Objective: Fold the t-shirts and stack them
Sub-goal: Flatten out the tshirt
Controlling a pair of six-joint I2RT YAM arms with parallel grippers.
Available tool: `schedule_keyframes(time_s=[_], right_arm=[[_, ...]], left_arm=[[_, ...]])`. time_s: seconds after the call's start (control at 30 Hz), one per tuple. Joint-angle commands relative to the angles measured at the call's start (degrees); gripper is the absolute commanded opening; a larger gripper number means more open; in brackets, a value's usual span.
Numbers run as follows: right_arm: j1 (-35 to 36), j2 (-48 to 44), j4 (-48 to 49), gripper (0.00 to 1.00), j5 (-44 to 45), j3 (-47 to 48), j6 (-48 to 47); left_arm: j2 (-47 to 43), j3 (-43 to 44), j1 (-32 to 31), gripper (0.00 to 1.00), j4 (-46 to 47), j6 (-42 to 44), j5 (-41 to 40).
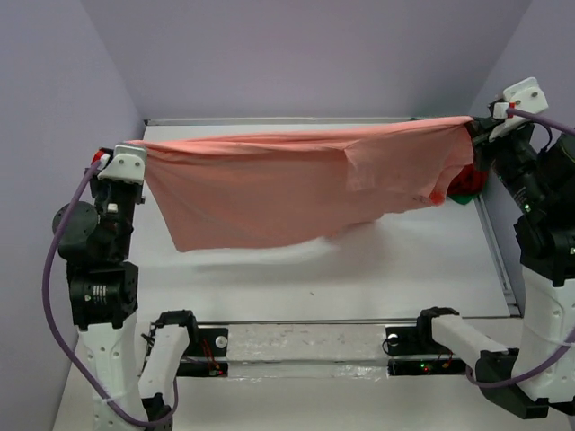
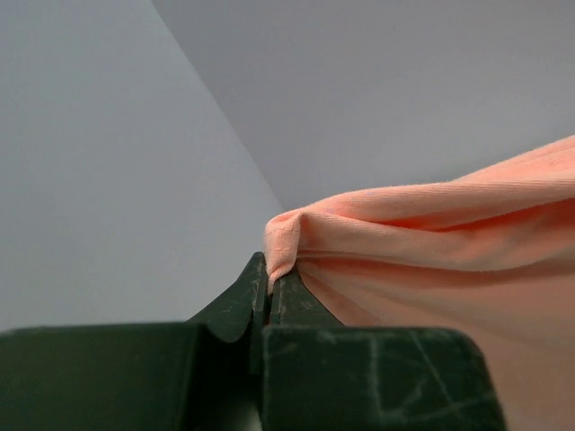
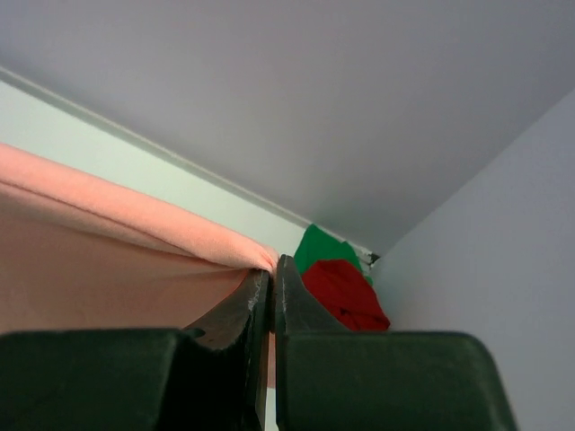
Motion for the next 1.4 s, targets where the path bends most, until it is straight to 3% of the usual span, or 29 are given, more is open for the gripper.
schedule_keyframes(time_s=[0.0,0.17,0.37,0.57,0.6,0.63,0.67,0.7,0.73,0.77,0.8,0.97,1.1,1.2,1.37], right_arm=[[-2.43,2.90,2.62,0.00,2.71,7.31,1.53],[-2.43,13.96,3.40,0.00,3.24,13.57,0.65],[-2.43,23.55,13.42,0.00,1.92,4.09,-0.67],[-2.43,45.50,16.86,0.03,-0.45,9.59,-0.14],[-2.43,49.02,15.64,0.27,-0.80,12.22,0.29],[-2.43,54.88,13.71,0.75,-1.41,16.34,0.30],[-2.43,56.85,12.99,0.97,-1.94,17.69,0.30],[-2.43,58.01,12.47,1.00,-2.47,18.22,-0.14],[-2.43,58.71,12.72,1.00,-2.74,17.44,-0.49],[-2.43,58.72,13.42,1.00,-2.48,16.39,-0.67],[-2.43,58.63,13.69,1.00,-2.21,15.69,-0.93],[-2.43,51.27,13.52,1.00,-4.22,6.92,-1.11],[-2.43,39.40,11.25,1.00,-4.76,0.40,-0.67],[-2.43,34.83,5.54,1.00,-5.90,-1.45,-0.67],[-2.43,21.23,-0.29,1.00,-10.20,-15.56,-0.32]], left_arm=[[3.64,9.54,1.39,0.00,0.55,-1.60,1.50],[10.51,12.64,1.39,0.00,3.53,-0.72,2.29],[20.86,4.03,1.31,0.00,10.65,0.68,1.50],[34.75,-1.61,1.04,0.00,23.20,0.42,-0.07],[37.48,-1.52,0.69,0.00,24.70,0.77,-1.82],[42.98,-1.09,-0.53,0.11,27.07,1.21,-5.58],[45.82,-0.56,-1.32,0.17,27.44,2.08,-6.92],[50.20,1.01,-2.20,0.53,28.40,4.09,-9.37],[51.55,0.94,-3.34,0.80,30.58,5.07,-11.92],[52.61,0.07,-4.48,0.97,33.21,5.78,-17.34],[53.75,0.15,-5.80,0.99,35.33,6.31,-18.87],[50.69,0.76,-10.02,0.99,35.09,9.29,-22.12],[43.41,1.47,-11.53,0.99,30.00,9.30,-23.11],[36.22,0.33,-11.96,0.99,24.12,8.16,-18.19],[27.76,-7.47,-10.56,0.99,11.03,7.54,-13.03]])
